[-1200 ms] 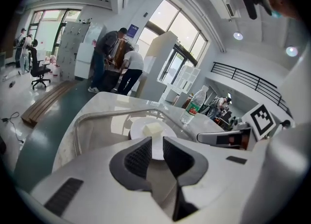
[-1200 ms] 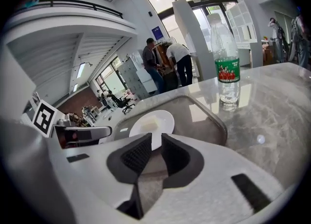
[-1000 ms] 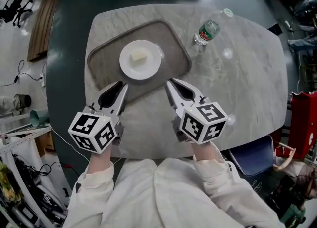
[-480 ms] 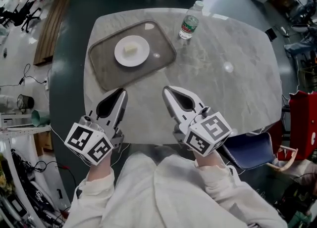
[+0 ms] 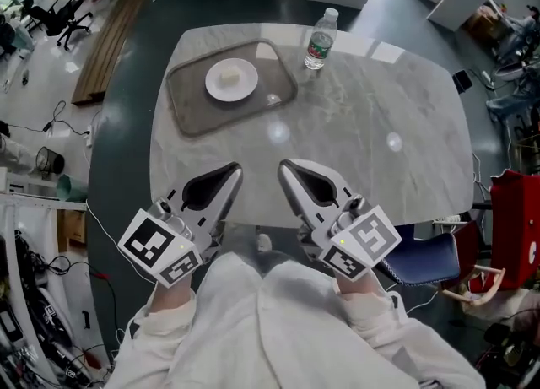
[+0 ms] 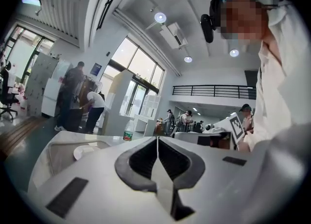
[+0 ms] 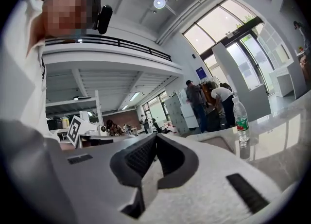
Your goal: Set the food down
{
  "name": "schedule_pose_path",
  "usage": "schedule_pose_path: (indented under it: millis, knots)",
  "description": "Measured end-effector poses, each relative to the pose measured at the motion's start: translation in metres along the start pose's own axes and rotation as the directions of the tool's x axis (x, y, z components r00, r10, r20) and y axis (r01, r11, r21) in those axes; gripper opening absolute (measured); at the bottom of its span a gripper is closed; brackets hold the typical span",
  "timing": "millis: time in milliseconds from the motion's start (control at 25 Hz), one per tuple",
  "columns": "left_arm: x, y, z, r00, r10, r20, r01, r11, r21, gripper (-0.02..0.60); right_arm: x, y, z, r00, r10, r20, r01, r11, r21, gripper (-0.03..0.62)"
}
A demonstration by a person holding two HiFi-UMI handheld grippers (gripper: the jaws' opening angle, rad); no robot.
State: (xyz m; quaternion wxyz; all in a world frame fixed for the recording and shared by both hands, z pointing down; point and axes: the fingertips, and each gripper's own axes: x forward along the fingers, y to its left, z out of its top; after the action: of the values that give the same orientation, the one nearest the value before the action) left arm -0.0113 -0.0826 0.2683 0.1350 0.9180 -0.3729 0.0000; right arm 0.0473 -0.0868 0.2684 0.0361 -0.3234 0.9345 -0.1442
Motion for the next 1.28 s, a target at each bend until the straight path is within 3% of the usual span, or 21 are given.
schedule_pose_path:
  millis: [160, 400, 880, 1280]
  knots:
    - [-0.015, -0.019, -0.017, 0.998, 0.028, -0.057, -0.027, 0.999, 0.035, 0.018, -0.015, 0.019, -0.004, 1.000, 0.018, 0.009, -0.018, 1.000, 0.003, 0.003]
    - [-0.025, -0.042, -0.033, 0.996, 0.028, -0.088, -0.027, 1.000, 0.007, 0.015, -0.037, 0.031, -0.016, 1.000, 0.011, -0.010, -0.010, 1.000, 0.022, 0.003]
    - [-0.028, -0.052, -0.057, 0.990, -0.023, -0.142, 0.011, 0.996, -0.083, 0.015, -0.052, 0.029, -0.030, 0.998, -0.035, -0.048, 0.039, 0.996, 0.076, 0.002]
    - [-0.029, -0.055, -0.077, 0.972, -0.102, -0.211, 0.072, 0.987, -0.143, 0.015, -0.032, 0.039, -0.051, 0.993, -0.054, -0.104, 0.065, 0.992, 0.105, 0.003]
